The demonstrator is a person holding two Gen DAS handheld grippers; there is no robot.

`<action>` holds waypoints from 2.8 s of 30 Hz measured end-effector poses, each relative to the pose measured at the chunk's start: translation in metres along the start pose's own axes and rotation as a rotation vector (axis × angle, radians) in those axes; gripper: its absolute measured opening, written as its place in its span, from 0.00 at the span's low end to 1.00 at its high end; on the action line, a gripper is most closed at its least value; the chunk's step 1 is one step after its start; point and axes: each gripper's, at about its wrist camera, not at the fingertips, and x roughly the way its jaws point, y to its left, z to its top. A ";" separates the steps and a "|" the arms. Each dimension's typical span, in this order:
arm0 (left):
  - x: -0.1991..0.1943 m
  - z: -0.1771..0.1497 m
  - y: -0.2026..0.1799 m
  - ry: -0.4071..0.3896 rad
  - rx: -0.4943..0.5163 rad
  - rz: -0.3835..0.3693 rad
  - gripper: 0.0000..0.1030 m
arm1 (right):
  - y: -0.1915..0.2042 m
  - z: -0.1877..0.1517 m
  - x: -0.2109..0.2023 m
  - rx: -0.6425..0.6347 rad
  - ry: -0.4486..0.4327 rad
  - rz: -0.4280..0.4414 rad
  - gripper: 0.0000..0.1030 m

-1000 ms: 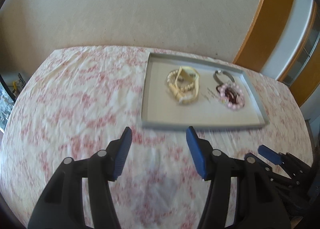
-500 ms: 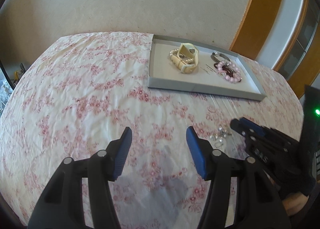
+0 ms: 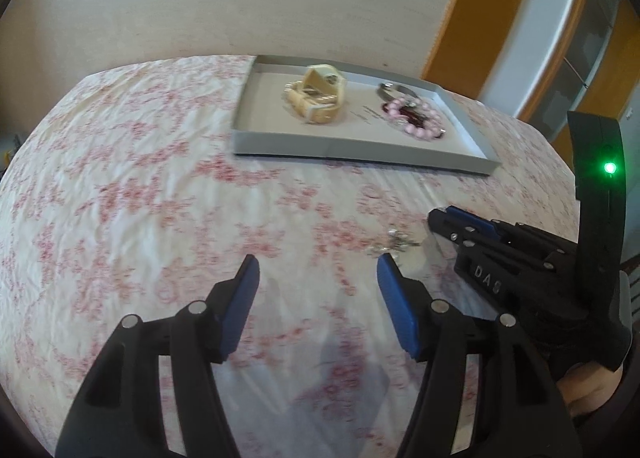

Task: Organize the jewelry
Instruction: 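Close the right tool on the pearl earring while the left tool closes on the silver drop earrings, then carry the pearl earring and silver earrings over the gray tray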

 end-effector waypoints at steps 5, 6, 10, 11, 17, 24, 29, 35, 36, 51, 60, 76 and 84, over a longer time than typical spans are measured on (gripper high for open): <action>0.013 0.002 -0.023 0.015 0.051 -0.029 0.60 | -0.041 -0.005 -0.013 0.108 -0.018 -0.025 0.15; 0.016 0.002 -0.027 0.018 0.057 -0.032 0.60 | -0.046 -0.005 -0.016 0.121 -0.024 -0.024 0.15; 0.032 0.005 -0.041 0.034 0.074 -0.035 0.59 | -0.059 -0.006 -0.025 0.158 -0.049 -0.019 0.15; 0.036 0.006 -0.044 0.039 0.079 -0.034 0.57 | -0.060 -0.006 -0.026 0.160 -0.052 -0.016 0.15; 0.047 0.009 -0.052 0.039 0.094 -0.022 0.50 | -0.060 -0.008 -0.029 0.173 -0.064 0.005 0.15; 0.050 0.007 -0.059 0.016 0.129 -0.016 0.31 | -0.066 -0.009 -0.027 0.203 -0.060 0.013 0.15; 0.050 0.006 -0.057 0.004 0.123 -0.022 0.23 | -0.066 -0.013 -0.027 0.212 -0.059 0.020 0.15; 0.049 0.007 -0.053 0.005 0.110 -0.037 0.18 | -0.064 -0.016 -0.025 0.224 -0.048 0.034 0.15; 0.049 0.007 -0.051 0.006 0.105 -0.042 0.12 | -0.063 -0.017 -0.026 0.223 -0.048 0.035 0.15; 0.037 -0.002 -0.035 0.019 0.073 -0.080 0.06 | -0.062 -0.019 -0.042 0.240 -0.067 0.052 0.15; 0.007 0.002 -0.029 0.015 0.081 -0.064 0.06 | -0.055 -0.015 -0.060 0.237 -0.059 0.063 0.15; -0.047 0.077 -0.032 -0.070 0.082 -0.056 0.06 | -0.047 0.053 -0.097 0.143 -0.121 0.057 0.15; -0.050 0.123 -0.026 -0.098 0.024 -0.028 0.06 | -0.041 0.095 -0.094 0.089 -0.131 0.080 0.15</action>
